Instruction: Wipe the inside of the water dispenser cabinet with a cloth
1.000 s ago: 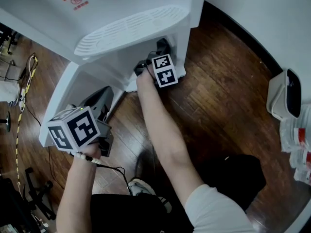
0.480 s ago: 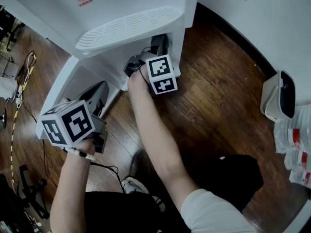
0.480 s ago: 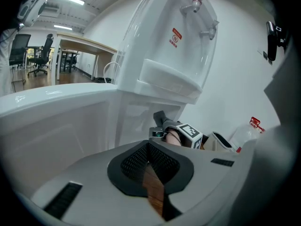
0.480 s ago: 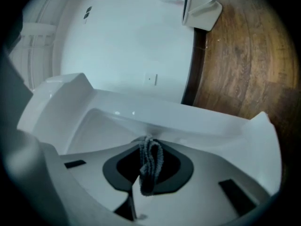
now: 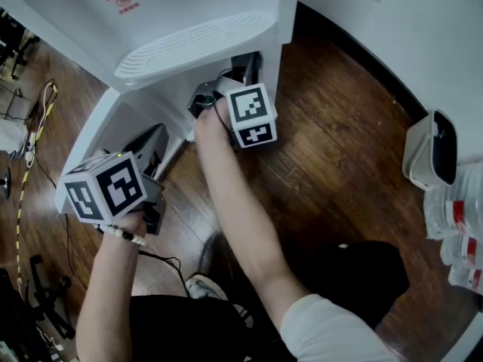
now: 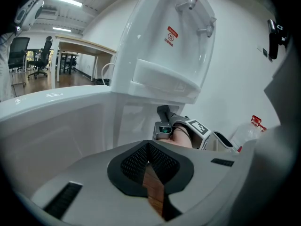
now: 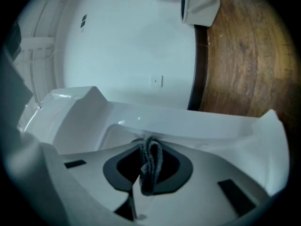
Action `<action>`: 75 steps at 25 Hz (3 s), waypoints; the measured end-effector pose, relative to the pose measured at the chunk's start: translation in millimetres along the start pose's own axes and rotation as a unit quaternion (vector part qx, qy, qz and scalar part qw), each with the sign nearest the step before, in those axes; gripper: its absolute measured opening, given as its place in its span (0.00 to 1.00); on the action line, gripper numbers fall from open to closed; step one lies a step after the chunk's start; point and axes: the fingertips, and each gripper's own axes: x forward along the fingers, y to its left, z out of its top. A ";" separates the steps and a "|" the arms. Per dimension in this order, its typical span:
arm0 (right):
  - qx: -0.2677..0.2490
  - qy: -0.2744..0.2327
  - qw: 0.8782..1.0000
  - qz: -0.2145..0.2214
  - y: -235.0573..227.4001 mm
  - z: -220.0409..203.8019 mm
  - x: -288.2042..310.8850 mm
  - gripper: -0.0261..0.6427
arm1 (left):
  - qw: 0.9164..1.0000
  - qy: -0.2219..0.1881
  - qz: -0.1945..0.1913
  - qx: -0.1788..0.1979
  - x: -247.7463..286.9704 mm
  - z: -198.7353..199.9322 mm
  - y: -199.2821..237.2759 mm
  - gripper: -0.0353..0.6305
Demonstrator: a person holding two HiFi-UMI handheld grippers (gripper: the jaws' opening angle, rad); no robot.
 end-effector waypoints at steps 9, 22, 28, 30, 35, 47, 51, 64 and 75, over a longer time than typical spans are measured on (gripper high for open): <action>-0.002 0.020 0.997 -0.081 -81.7 -19.8 -10.1 0.10 | 1.000 0.003 0.004 -0.004 3.5 -1.6 3.1 0.04; 0.011 0.024 0.982 -0.184 -180.3 -15.8 -37.1 0.10 | 1.000 0.001 -0.004 -0.001 3.1 0.5 -2.8 0.04; 0.031 0.040 0.977 -0.205 -199.8 -15.8 -45.1 0.10 | 1.000 -0.008 0.002 0.004 -4.0 5.1 -4.5 0.04; 0.025 0.043 0.982 -0.184 -183.8 -13.0 -45.7 0.10 | 1.000 -0.011 0.003 0.003 -6.1 6.8 -5.8 0.04; 0.016 0.054 0.993 -0.103 -105.8 -8.3 -45.7 0.10 | 1.000 -0.012 0.000 0.013 -6.4 10.0 -13.3 0.04; -0.068 0.069 0.991 0.090 50.7 26.8 -32.2 0.10 | 1.000 -0.009 0.003 0.014 -1.0 9.0 -17.4 0.04; -0.125 0.092 0.985 0.081 33.4 9.3 -32.5 0.10 | 1.000 -0.006 0.004 0.011 4.4 7.7 -15.9 0.04; -0.328 0.202 0.910 -0.152 -152.9 -67.1 15.4 0.10 | 1.000 0.020 0.002 0.001 30.3 -6.3 0.6 0.04; -0.373 0.202 0.885 -0.191 -171.3 -86.6 63.2 0.10 | 0.999 0.032 0.004 -0.014 39.5 -16.7 17.6 0.04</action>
